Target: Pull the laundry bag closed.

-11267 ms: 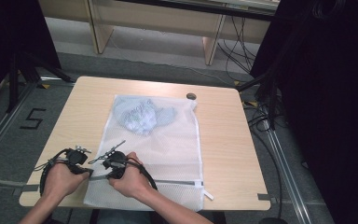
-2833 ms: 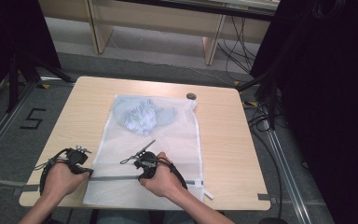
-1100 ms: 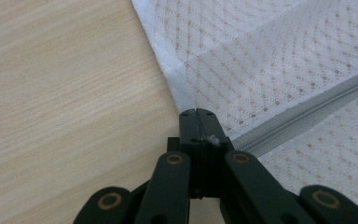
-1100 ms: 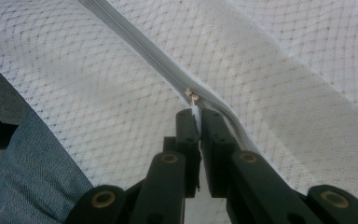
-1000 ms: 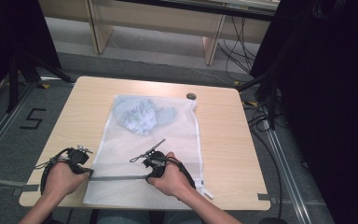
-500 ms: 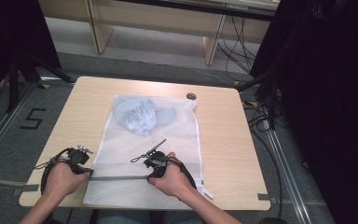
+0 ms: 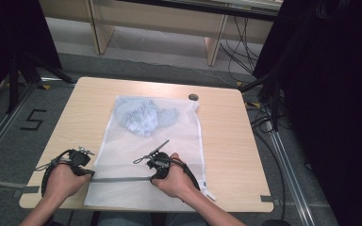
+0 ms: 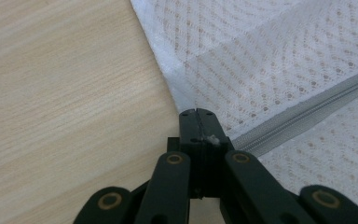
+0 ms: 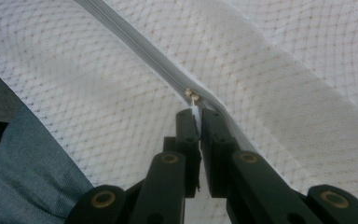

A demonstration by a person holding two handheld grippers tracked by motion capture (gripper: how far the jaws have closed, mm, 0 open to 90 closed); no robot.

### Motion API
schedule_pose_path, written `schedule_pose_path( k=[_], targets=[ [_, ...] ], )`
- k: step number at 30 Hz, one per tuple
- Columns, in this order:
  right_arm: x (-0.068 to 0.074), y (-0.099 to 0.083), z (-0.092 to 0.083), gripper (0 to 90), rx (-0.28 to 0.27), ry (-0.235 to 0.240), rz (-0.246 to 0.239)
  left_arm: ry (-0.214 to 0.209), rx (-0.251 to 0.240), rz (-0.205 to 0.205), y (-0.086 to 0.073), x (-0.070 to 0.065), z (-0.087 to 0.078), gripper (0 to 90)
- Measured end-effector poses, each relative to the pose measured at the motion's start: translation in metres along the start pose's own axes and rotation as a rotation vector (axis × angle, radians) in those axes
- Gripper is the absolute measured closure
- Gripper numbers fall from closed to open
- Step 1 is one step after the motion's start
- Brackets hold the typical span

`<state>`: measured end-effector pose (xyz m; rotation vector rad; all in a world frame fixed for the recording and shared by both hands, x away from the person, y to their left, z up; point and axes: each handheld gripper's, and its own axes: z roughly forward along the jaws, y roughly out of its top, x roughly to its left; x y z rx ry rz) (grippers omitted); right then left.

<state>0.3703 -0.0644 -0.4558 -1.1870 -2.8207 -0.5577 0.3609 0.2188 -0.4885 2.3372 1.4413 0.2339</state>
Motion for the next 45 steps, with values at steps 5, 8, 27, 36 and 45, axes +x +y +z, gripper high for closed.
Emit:
schedule_pose_path(
  k=[5, 8, 27, 36, 45],
  targets=[
    [0.000, -0.001, -0.001, 87.0, -0.005, 0.006, 0.019, 0.013, 0.002, -0.007, 0.000, -0.001, -0.001, 90.0],
    [0.000, -0.001, -0.001, 86.9, -0.005, 0.007, 0.018, 0.007, 0.003, -0.019, 0.000, 0.000, -0.001, 90.0],
    [-0.004, -0.002, -0.010, 87.0, -0.006, -0.003, -0.001, 0.003, -0.008, -0.039, 0.000, 0.000, 0.000, 90.0],
    [-0.009, -0.006, -0.011, 87.0, -0.014, 0.001, 0.008, 0.000, 0.011, -0.037, 0.001, -0.001, 0.000, 90.0],
    [-0.013, -0.008, -0.014, 87.0, -0.019, 0.010, 0.008, 0.005, 0.010, -0.012, 0.001, 0.000, 0.000, 90.0]
  ],
)
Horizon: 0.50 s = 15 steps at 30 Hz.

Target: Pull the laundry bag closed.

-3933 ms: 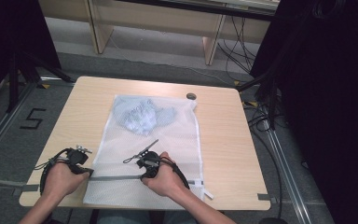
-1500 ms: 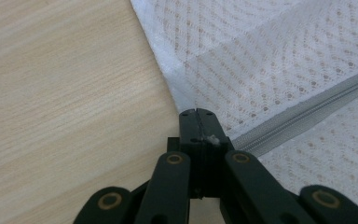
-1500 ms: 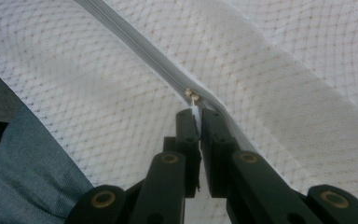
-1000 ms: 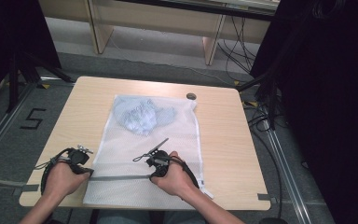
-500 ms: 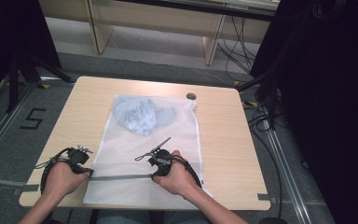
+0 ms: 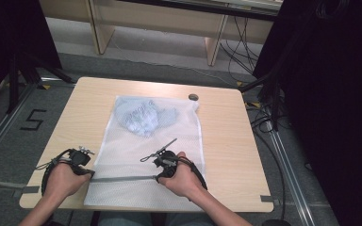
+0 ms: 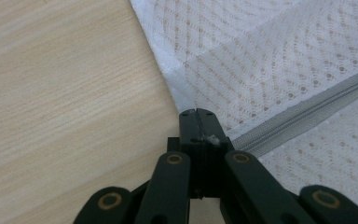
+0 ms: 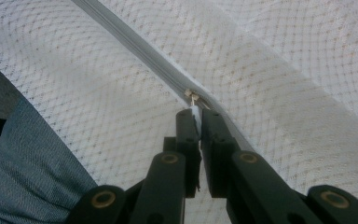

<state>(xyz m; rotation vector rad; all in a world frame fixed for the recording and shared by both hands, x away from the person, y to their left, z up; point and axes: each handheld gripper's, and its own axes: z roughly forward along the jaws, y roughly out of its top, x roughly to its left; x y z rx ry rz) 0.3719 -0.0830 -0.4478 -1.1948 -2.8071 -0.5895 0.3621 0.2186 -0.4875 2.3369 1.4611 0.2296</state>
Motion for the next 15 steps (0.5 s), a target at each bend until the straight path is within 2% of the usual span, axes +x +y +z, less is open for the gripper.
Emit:
schedule_pose_path(
  k=[1, 7, 13, 15],
  targets=[
    [0.0001, -0.0004, 0.0004, 86.9, -0.006, 0.003, 0.006, 0.000, -0.011, -0.011, -0.0001, -0.0010, 0.0009, 90.0],
    [-0.0032, -0.0030, -0.0017, 87.0, -0.002, -0.003, 0.011, -0.003, -0.007, -0.014, 0.0001, -0.0010, 0.0007, 90.0],
    [-0.0060, -0.0053, -0.0037, 86.9, -0.008, -0.006, 0.017, -0.014, -0.007, 0.000, 0.0010, 0.0002, 0.0015, 90.0],
    [-0.0062, -0.0058, -0.0042, 87.0, -0.007, 0.000, 0.021, 0.002, 0.002, 0.001, 0.0013, -0.0002, 0.0005, 90.0]
  ],
)
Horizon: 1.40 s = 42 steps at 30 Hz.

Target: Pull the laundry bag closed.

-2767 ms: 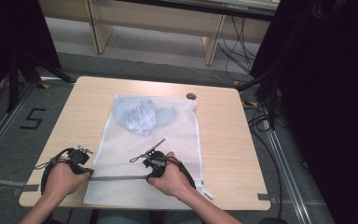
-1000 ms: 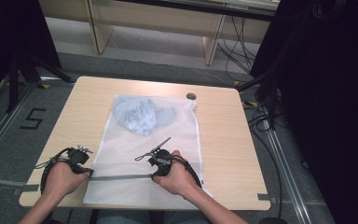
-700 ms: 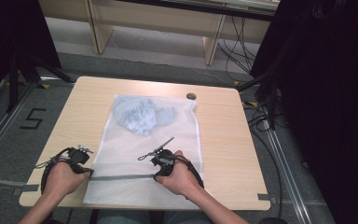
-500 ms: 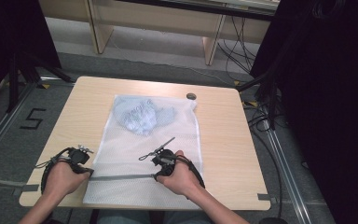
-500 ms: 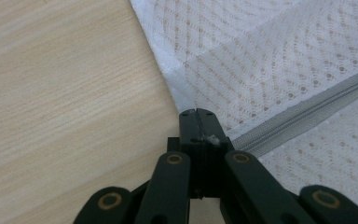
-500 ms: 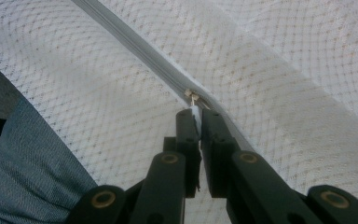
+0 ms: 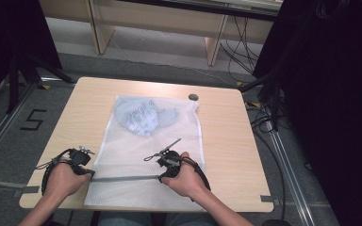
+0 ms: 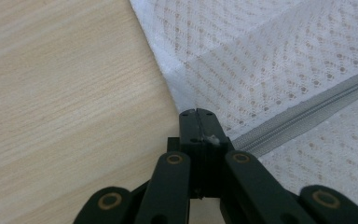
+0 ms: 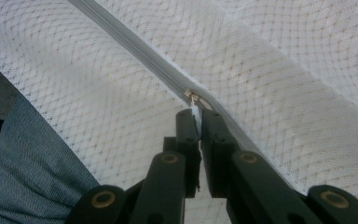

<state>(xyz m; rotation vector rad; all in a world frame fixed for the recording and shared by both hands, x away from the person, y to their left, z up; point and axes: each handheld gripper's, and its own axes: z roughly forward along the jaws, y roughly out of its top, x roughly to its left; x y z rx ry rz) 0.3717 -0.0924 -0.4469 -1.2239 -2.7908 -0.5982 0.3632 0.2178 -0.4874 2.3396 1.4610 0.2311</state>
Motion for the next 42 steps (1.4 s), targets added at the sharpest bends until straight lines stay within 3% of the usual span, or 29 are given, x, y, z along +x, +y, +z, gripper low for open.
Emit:
schedule_pose_path(
  k=[15, 18, 25, 28, 30, 32, 35, 36, 38, 42],
  targets=[
    [-0.008, -0.007, -0.003, 86.9, -0.008, -0.002, 0.020, -0.004, -0.012, -0.016, 0.000, -0.001, 0.001, 90.0],
    [-0.009, -0.008, -0.004, 86.9, -0.010, -0.005, 0.025, -0.018, -0.002, 0.002, 0.000, 0.002, 0.001, 90.0],
    [-0.012, -0.010, -0.004, 86.9, -0.015, -0.010, 0.027, -0.020, -0.002, 0.001, 0.000, 0.002, 0.001, 90.0],
    [-0.012, -0.010, -0.006, 86.9, -0.014, -0.002, 0.037, -0.012, -0.002, -0.042, -0.001, -0.001, 0.000, 90.0],
    [-0.013, -0.011, -0.006, 86.9, -0.019, -0.008, 0.030, -0.009, -0.007, -0.014, -0.001, 0.001, 0.000, 90.0],
    [-0.013, -0.012, -0.007, 86.9, -0.019, -0.014, 0.049, -0.006, 0.004, -0.018, -0.001, 0.000, -0.001, 90.0],
    [-0.015, -0.013, -0.008, 86.9, -0.015, -0.008, 0.041, -0.009, -0.004, -0.011, -0.001, 0.001, 0.000, 90.0],
    [-0.016, -0.013, -0.007, 86.9, -0.020, -0.015, 0.033, -0.016, -0.003, -0.052, -0.002, -0.001, 0.000, 90.0],
    [-0.017, -0.014, -0.008, 86.9, -0.017, -0.010, 0.042, -0.007, -0.004, -0.004, -0.001, 0.002, 0.000, 90.0],
    [-0.018, -0.015, -0.009, 86.9, -0.016, -0.007, 0.051, -0.009, -0.005, -0.012, -0.001, 0.001, 0.000, 90.0]
  ],
)
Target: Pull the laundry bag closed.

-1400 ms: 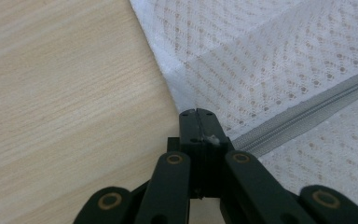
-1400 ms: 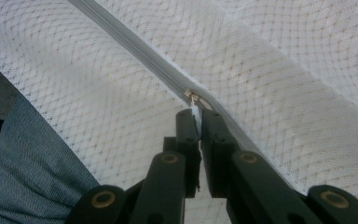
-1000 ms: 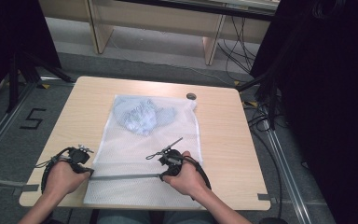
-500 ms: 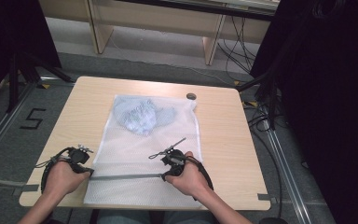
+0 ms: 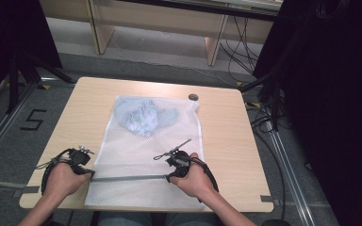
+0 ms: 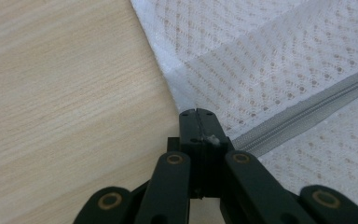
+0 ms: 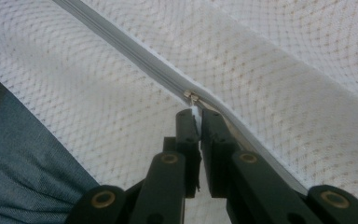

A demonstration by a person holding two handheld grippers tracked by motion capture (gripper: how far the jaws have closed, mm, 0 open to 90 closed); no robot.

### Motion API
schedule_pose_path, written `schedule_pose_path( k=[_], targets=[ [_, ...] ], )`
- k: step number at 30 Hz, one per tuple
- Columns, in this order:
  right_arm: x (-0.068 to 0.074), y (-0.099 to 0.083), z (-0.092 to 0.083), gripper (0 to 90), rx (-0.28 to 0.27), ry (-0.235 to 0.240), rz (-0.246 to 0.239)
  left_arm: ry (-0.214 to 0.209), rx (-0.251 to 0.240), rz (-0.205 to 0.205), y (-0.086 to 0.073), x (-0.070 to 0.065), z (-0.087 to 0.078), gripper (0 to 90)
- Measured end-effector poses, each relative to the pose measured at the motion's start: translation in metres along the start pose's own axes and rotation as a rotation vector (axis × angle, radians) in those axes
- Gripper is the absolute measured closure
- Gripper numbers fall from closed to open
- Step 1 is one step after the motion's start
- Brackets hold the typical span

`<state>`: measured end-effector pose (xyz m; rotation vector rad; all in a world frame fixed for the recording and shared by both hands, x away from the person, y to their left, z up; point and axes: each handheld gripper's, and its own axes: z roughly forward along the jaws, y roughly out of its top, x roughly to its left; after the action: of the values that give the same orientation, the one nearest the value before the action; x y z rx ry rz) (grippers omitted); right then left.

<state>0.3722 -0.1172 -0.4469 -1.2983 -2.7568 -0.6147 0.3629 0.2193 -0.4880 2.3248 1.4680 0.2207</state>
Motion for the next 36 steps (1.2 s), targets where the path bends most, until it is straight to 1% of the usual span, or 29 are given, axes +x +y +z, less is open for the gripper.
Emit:
schedule_pose_path(
  k=[1, 2, 3, 4, 5, 6, 7, 9, 12, 13, 15, 16, 17, 18, 20, 21, 23, 24, 25, 26, 28, 30, 32, 34, 35, 36],
  targets=[
    [0.000, -0.001, 0.001, 86.9, -0.009, -0.003, -0.005, 0.003, 0.002, 0.000, 0.000, 0.000, 0.000, 90.0],
    [-0.001, -0.001, 0.000, 86.9, -0.001, -0.004, 0.000, 0.003, 0.005, -0.004, 0.000, -0.001, 0.000, 90.0],
    [-0.001, -0.001, -0.001, 86.9, -0.006, -0.003, -0.002, -0.002, 0.002, -0.015, 0.000, -0.001, 0.000, 90.0],
    [-0.001, -0.001, -0.002, 86.9, 0.003, -0.007, 0.010, -0.001, 0.005, -0.017, 0.000, -0.001, 0.000, 90.0],
    [-0.002, -0.002, -0.001, 86.9, 0.000, -0.009, 0.002, 0.001, 0.004, -0.008, 0.000, -0.001, 0.000, 90.0],
    [-0.002, -0.002, -0.001, 86.9, 0.001, -0.005, 0.005, 0.000, 0.003, -0.004, 0.000, -0.001, 0.000, 90.0],
    [-0.002, -0.002, -0.002, 86.9, -0.006, -0.009, -0.005, 0.000, 0.003, -0.007, 0.000, -0.001, 0.000, 90.0],
    [-0.002, -0.003, -0.002, 86.9, -0.007, -0.013, 0.001, -0.003, 0.003, -0.020, 0.000, -0.002, 0.000, 90.0],
    [-0.003, -0.005, -0.002, 86.9, -0.007, -0.016, -0.004, 0.000, 0.004, 0.000, 0.001, -0.001, 0.000, 90.0],
    [-0.004, -0.005, -0.003, 86.9, -0.006, -0.006, -0.002, -0.001, 0.004, -0.001, 0.001, 0.000, 0.000, 90.0],
    [-0.005, -0.006, -0.003, 86.9, -0.007, -0.012, 0.001, -0.004, 0.003, -0.002, 0.000, -0.001, 0.000, 90.0],
    [-0.005, -0.006, -0.003, 86.9, -0.003, -0.009, 0.005, -0.006, 0.004, 0.016, 0.001, 0.001, 0.000, 90.0],
    [-0.005, -0.006, -0.004, 86.9, 0.000, -0.011, 0.003, -0.008, 0.004, 0.015, 0.001, 0.001, 0.000, 90.0],
    [-0.005, -0.006, -0.004, 86.9, 0.000, -0.008, 0.005, 0.003, 0.006, 0.002, 0.001, 0.000, 0.000, 90.0],
    [-0.007, -0.007, -0.004, 86.9, 0.000, -0.014, -0.002, -0.002, 0.005, -0.013, 0.000, -0.001, 0.000, 90.0],
    [-0.007, -0.008, -0.004, 86.9, 0.001, -0.017, 0.002, 0.002, 0.006, -0.005, 0.000, -0.001, 0.000, 90.0],
    [-0.008, -0.009, -0.005, 86.9, -0.006, -0.015, 0.006, -0.001, 0.008, -0.005, 0.001, -0.001, 0.000, 90.0],
    [-0.008, -0.009, -0.006, 86.9, 0.001, -0.014, 0.021, -0.002, 0.003, -0.006, 0.000, -0.001, 0.000, 90.0],
    [-0.010, -0.010, -0.006, 86.9, -0.008, -0.010, 0.014, -0.001, 0.004, -0.005, 0.000, -0.001, 0.000, 90.0],
    [-0.010, -0.010, -0.007, 86.9, -0.006, -0.010, 0.027, 0.001, 0.005, 0.001, 0.000, 0.000, 0.000, 90.0],
    [-0.012, -0.011, -0.006, 86.9, -0.016, -0.012, 0.022, -0.001, -0.008, 0.001, 0.000, 0.000, 0.001, 90.0],
    [-0.013, -0.011, -0.006, 86.9, -0.011, -0.018, 0.024, -0.002, 0.000, 0.002, 0.000, 0.000, 0.000, 90.0],
    [-0.013, -0.012, -0.008, 86.9, -0.012, -0.010, 0.029, 0.001, 0.008, -0.002, 0.000, -0.001, 0.000, 90.0],
    [-0.014, -0.012, -0.008, 86.9, -0.015, -0.015, 0.031, -0.002, 0.003, -0.005, 0.000, -0.001, 0.000, 90.0],
    [-0.014, -0.012, -0.008, 86.9, -0.013, -0.014, 0.031, -0.006, 0.003, 0.019, 0.001, 0.001, 0.000, 90.0],
    [-0.014, -0.012, -0.008, 86.9, -0.021, -0.014, 0.026, -0.012, -0.004, 0.010, 0.001, 0.000, 0.001, 90.0]
  ],
)
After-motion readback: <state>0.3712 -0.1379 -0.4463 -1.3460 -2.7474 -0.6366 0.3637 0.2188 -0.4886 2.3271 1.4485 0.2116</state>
